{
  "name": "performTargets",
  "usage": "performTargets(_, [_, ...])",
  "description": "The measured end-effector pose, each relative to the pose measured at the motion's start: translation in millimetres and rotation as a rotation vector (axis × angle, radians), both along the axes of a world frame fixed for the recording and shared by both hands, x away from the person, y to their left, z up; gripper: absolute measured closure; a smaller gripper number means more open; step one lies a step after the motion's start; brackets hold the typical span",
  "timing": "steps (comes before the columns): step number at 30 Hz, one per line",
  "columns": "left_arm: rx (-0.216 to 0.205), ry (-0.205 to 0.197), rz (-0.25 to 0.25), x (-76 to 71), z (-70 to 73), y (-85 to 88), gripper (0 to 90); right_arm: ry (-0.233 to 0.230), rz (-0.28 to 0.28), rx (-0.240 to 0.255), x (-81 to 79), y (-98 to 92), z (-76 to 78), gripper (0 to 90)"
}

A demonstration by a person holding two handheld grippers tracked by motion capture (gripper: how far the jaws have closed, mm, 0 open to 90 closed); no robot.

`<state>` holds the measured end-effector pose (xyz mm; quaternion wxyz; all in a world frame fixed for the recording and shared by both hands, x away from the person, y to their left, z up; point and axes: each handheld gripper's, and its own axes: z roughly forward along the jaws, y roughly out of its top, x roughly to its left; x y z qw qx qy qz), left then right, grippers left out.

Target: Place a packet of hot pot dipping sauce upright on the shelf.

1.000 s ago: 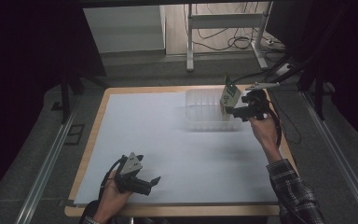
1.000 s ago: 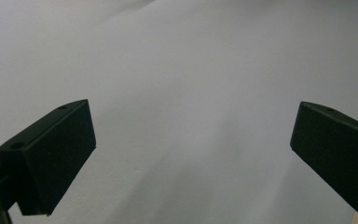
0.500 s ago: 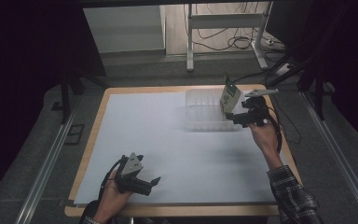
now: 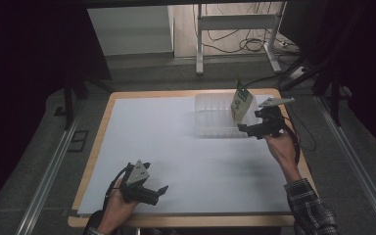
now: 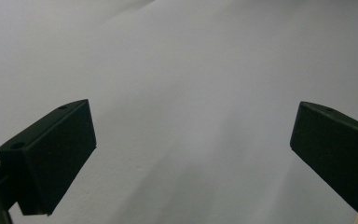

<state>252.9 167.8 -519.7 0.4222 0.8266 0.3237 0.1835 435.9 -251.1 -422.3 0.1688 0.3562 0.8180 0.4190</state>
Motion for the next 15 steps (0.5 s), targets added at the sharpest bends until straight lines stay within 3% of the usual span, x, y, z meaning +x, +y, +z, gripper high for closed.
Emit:
performTargets(11, [-0.004,0.0,0.001,0.0,0.1,0.7,0.0,0.018,0.01,0.016,-9.0,-2.8,-0.5,4.8])
performTargets(15, [-0.002,0.0,0.0,-0.1,0.0,0.5,0.0,0.017,0.021,-0.002,-12.0,-2.5,-2.0,4.7])
